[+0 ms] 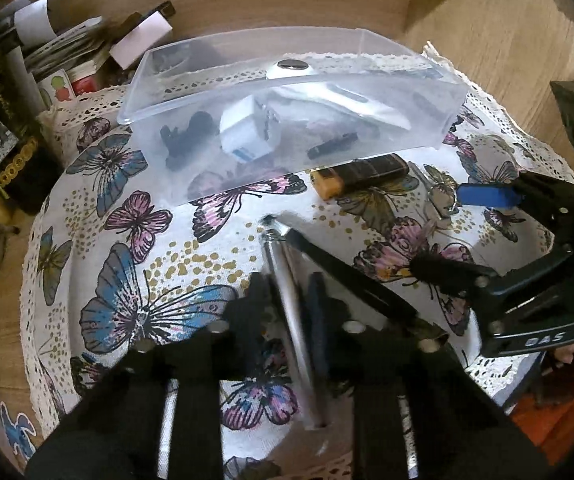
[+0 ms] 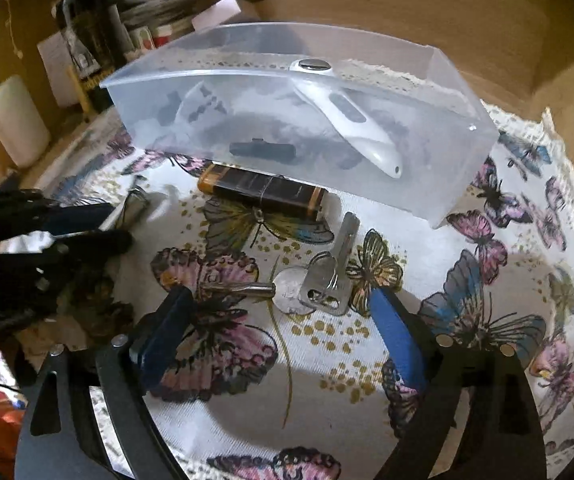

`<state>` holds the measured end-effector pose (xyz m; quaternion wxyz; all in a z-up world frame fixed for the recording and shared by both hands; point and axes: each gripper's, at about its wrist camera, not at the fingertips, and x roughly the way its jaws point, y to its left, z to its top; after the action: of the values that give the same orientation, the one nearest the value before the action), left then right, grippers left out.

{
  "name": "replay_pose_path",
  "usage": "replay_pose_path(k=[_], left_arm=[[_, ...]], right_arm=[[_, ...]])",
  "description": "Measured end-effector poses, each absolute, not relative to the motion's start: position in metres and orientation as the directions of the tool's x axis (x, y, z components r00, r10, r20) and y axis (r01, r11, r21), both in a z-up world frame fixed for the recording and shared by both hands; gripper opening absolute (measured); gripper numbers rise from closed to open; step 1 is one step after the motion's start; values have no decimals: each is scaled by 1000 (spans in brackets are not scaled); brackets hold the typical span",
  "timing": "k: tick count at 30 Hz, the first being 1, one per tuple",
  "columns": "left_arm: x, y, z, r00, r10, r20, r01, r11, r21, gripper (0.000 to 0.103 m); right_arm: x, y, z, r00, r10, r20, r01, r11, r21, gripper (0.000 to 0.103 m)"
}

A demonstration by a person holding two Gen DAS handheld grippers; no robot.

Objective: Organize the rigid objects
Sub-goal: 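Grasp the silver strapped tube with the left tool while the right tool grasps the keys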

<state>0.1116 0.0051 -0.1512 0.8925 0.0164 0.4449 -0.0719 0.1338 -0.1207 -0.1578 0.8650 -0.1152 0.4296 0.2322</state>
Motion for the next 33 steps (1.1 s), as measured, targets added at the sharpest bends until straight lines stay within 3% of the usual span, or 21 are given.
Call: replay_pose_path(k=[4,9,14,26,33], left_arm=[[110,14,-150,598,-126,-792,129,990,-60,15],[108,21,-150,605,-130,-786,118,990,-72,15],[107,24,-151,607,-136,-783,119,990,-80,15],[113,17,-152,603,-127,-787,149,988,-46,15],[107,27,-135,661,-118,-741,113,992,-58,15]], right_arm=[[137,-119,-159,528,298,-795,-495,869,-3,89],[141,-123,-158,546,298,-783,-469,883,9,67],[142,-125,-157,560,300,-772,-461,887,10,58],[125,-138,-143,605,310,-734,-442,897,15,57],[121,-143,-125,643,325,-694,-432,902,22,57]])
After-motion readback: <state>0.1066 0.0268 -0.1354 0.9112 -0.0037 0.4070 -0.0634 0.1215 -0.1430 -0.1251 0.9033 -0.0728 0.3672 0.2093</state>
